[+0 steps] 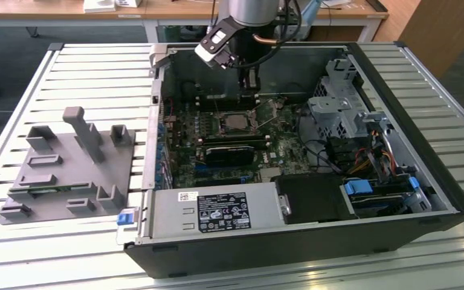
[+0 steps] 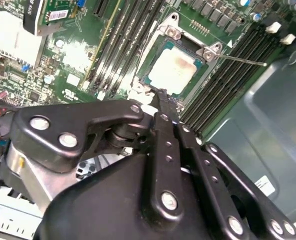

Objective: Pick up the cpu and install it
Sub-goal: 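Close the cpu cover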

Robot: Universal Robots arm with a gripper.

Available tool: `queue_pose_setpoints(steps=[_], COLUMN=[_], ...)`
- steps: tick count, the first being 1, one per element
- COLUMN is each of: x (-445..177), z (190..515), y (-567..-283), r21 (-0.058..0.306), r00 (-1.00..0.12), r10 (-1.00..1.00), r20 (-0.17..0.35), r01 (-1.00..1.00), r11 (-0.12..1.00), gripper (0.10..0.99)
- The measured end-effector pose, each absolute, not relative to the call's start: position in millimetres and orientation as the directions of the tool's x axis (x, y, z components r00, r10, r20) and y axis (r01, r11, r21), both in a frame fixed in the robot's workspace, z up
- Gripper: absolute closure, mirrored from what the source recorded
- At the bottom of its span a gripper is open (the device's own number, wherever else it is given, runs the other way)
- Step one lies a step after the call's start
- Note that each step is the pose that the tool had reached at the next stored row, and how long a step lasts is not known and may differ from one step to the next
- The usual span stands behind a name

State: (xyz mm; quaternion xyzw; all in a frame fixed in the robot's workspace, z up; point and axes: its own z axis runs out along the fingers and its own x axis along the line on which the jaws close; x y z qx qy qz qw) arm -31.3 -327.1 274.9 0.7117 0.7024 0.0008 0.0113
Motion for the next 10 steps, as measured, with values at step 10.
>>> queue_pose_setpoints(steps=[10], x=[-22.2], z=[274.9], y=[-327.2], r21=[0.017], r00=[0.013], r10=[1.000], r20=[-0.015], r01=[1.000], r11=[-0.013], gripper=[0.980])
